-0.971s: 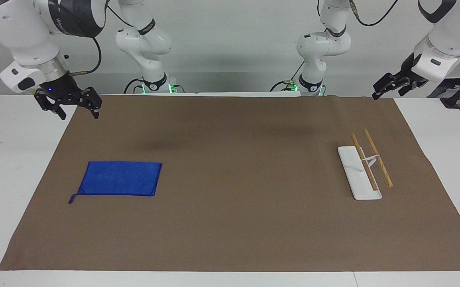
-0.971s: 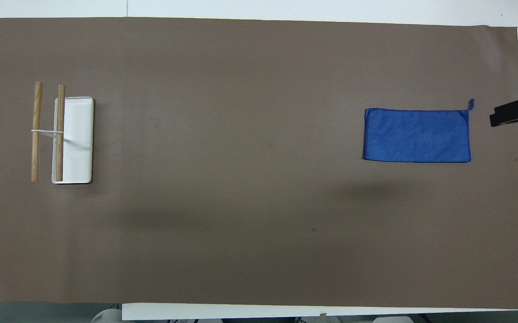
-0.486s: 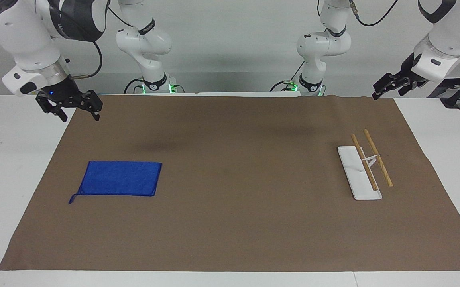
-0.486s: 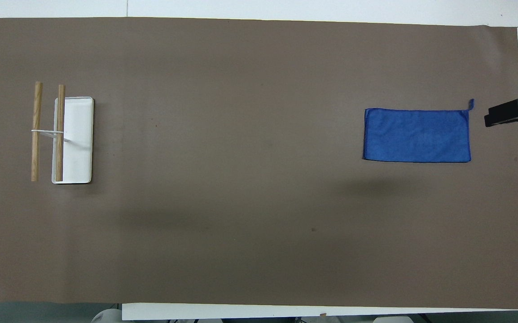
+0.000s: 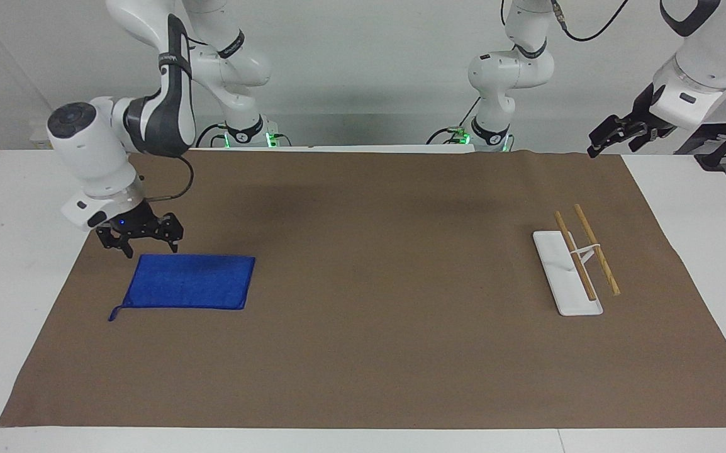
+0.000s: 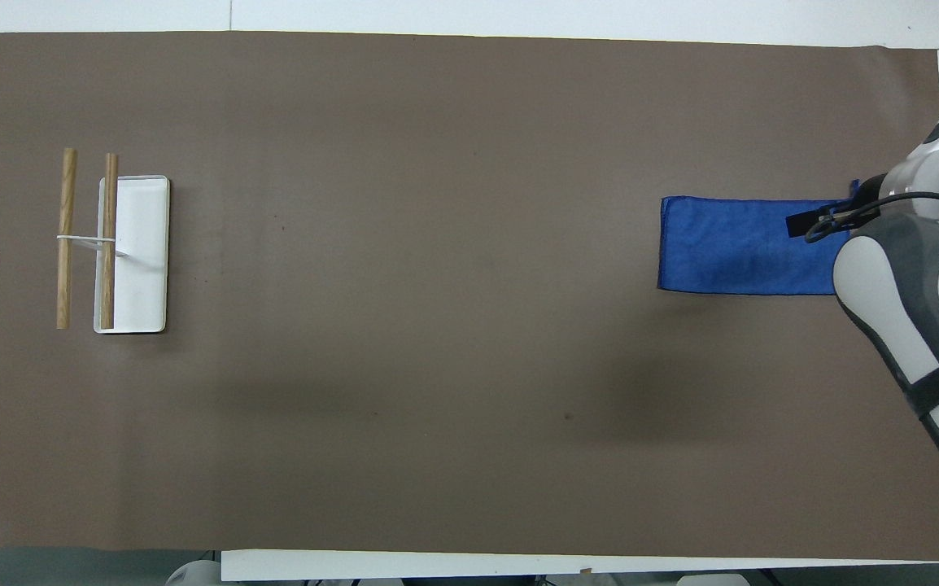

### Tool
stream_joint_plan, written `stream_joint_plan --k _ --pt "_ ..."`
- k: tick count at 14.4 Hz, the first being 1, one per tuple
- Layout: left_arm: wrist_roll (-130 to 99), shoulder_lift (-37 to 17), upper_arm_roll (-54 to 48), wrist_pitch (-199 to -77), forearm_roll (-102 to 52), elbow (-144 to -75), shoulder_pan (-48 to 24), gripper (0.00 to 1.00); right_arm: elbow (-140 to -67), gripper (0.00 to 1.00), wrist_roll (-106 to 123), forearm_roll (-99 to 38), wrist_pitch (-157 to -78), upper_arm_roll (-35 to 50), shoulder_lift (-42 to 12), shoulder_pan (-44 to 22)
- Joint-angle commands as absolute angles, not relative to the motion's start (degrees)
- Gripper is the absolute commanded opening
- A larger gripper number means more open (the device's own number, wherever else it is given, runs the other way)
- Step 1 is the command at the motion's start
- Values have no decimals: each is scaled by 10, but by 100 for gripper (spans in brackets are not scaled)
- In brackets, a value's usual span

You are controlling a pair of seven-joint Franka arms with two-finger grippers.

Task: Right arm passes towel to left arm to hang
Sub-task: 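Reach the right gripper to the blue towel's edge and grasp it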

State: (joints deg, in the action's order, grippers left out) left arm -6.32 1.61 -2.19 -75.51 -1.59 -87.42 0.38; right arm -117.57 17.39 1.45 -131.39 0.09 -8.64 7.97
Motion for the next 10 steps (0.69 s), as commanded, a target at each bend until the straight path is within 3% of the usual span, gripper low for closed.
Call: stream_joint_plan --k 1,4,8,9,10 --pt "-62 24 -20 -757 -19 -883 4 100 -1193 98 214 13 -1368 4 -123 100" --pt "-62 24 -20 -757 -19 -883 5 100 -1216 96 250 12 -1431 4 -154 110" --pt "-62 24 -20 -757 -19 -883 4 100 -1227 93 250 13 -1434 4 -159 112" --pt "-62 24 -20 -757 -19 -883 4 100 -1227 90 250 13 -1434 5 -159 112" --pt "-62 24 -20 -757 -19 -882 5 100 -1227 78 251 13 -1434 5 -159 112"
